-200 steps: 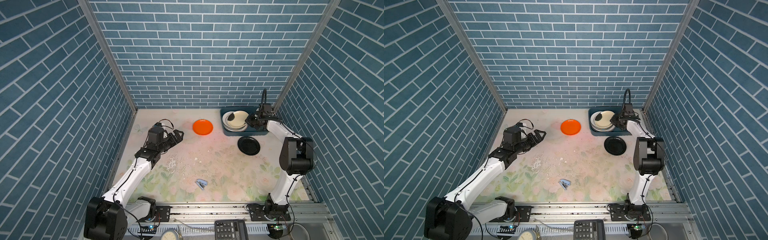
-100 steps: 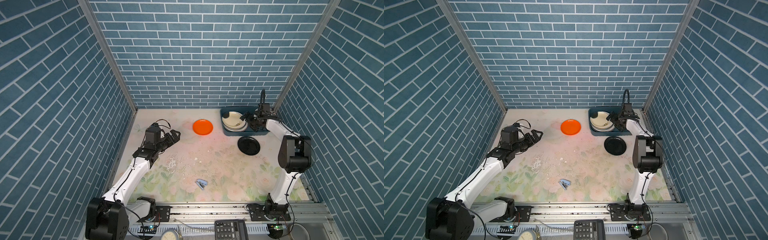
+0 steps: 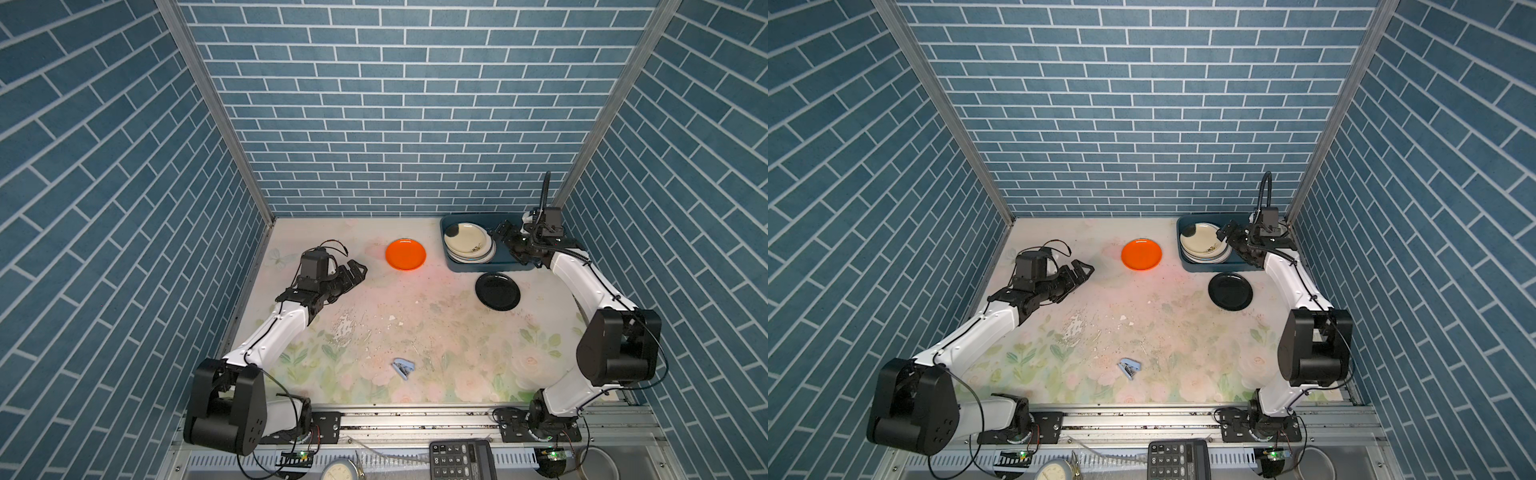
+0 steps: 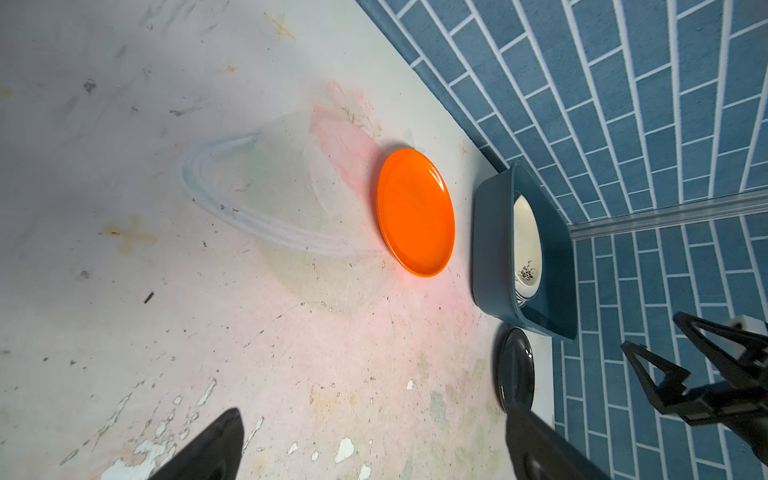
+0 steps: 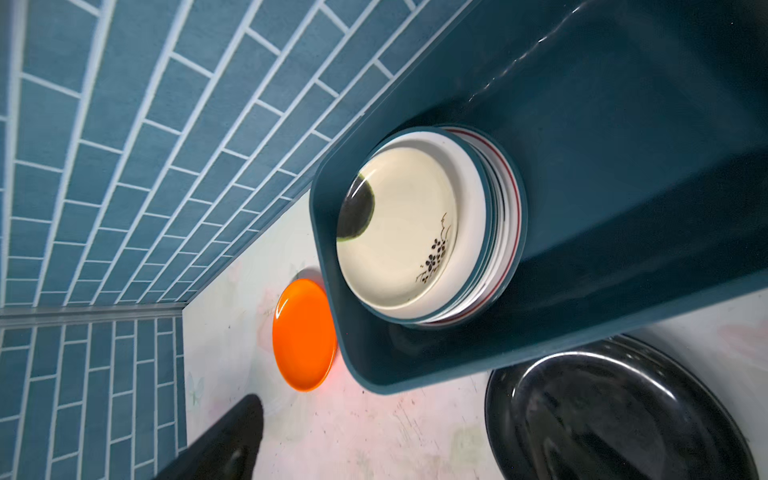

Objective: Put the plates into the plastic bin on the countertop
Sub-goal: 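Release the plate and withdraw the right gripper from the bin, then grasp the orange plate rim with the left gripper and lift it upright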

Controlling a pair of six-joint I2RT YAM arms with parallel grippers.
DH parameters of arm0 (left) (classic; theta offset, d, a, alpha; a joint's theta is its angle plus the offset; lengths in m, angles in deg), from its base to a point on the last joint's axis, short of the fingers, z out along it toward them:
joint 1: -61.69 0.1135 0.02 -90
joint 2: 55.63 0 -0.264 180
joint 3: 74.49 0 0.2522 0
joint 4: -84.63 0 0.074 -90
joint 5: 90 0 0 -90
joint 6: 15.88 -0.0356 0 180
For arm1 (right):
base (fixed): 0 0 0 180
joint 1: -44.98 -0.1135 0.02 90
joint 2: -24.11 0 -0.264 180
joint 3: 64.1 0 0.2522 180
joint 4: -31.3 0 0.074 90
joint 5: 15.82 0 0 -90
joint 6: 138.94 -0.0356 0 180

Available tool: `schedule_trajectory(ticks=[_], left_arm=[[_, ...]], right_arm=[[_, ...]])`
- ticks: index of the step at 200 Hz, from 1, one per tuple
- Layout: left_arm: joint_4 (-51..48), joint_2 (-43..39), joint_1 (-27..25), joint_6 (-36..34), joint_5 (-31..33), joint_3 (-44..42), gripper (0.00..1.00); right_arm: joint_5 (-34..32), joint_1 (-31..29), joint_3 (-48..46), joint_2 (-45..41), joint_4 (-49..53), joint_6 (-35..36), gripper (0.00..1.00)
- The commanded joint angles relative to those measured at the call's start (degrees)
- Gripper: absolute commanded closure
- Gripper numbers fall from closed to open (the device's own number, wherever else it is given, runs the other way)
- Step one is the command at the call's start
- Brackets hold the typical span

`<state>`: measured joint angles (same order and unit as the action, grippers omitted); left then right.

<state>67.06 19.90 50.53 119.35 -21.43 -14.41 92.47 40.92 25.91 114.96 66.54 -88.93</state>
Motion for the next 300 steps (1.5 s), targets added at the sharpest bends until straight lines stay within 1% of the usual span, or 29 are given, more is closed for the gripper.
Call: schedule_trajectory(ticks=[1, 43, 76, 107, 135, 176, 218, 248, 265, 282, 300], left_arm=[[3.4, 2.5, 0.2, 0.2, -2.4, 2.1, 0.0], [5.3, 7.5, 0.1, 0.3, -3.7, 4.1, 0.0], [7.4, 12.7, 0.0, 0.8, -5.0, 6.6, 0.0], [10.4, 18.8, 0.0, 1.2, -4.8, 9.0, 0.0], [16.4, 22.7, -0.1, 2.8, -5.5, 10.2, 0.0], [17.6, 29.6, -0.1, 2.6, -5.5, 15.3, 0.0], [28.9, 35.4, -0.1, 8.2, -6.6, 15.6, 0.04], [31.4, 40.1, -0.1, 10.8, -8.0, 17.8, 0.07], [32.5, 42.3, -0.3, 11.7, -8.4, 19.0, 0.12], [30.9, 44.1, -0.6, 11.3, -8.6, 21.4, 0.19], [29.6, 45.6, -1.2, 10.7, -8.8, 23.7, 0.23]], right_arm=[[3.8, 0.1, -3.4, -7.3, -0.3, 1.7, 0.01], [10.2, 0.2, -14.6, -20.9, -3.4, -0.7, 0.01], [14.9, 0.1, -24.7, -30.6, -8.4, -5.3, 0.01], [14.6, 0.1, -32.3, -39.0, -10.5, -6.5, 0.01], [13.9, 0.2, -36.6, -44.1, -11.6, -7.3, 0.02], [13.8, 0.2, -39.3, -48.3, -12.0, -7.8, 0.02], [13.9, 0.1, -42.4, -50.6, -12.2, -7.6, 0.02], [13.7, 0.1, -44.7, -52.0, -13.6, -8.0, 0.02], [13.1, 0.2, -45.2, -52.4, -13.4, -7.9, 0.02], [13.3, 0.1, -45.5, -52.5, -13.3, -7.7, 0.02], [13.1, 0.1, -45.5, -52.0, -13.2, -7.5, 0.02]])
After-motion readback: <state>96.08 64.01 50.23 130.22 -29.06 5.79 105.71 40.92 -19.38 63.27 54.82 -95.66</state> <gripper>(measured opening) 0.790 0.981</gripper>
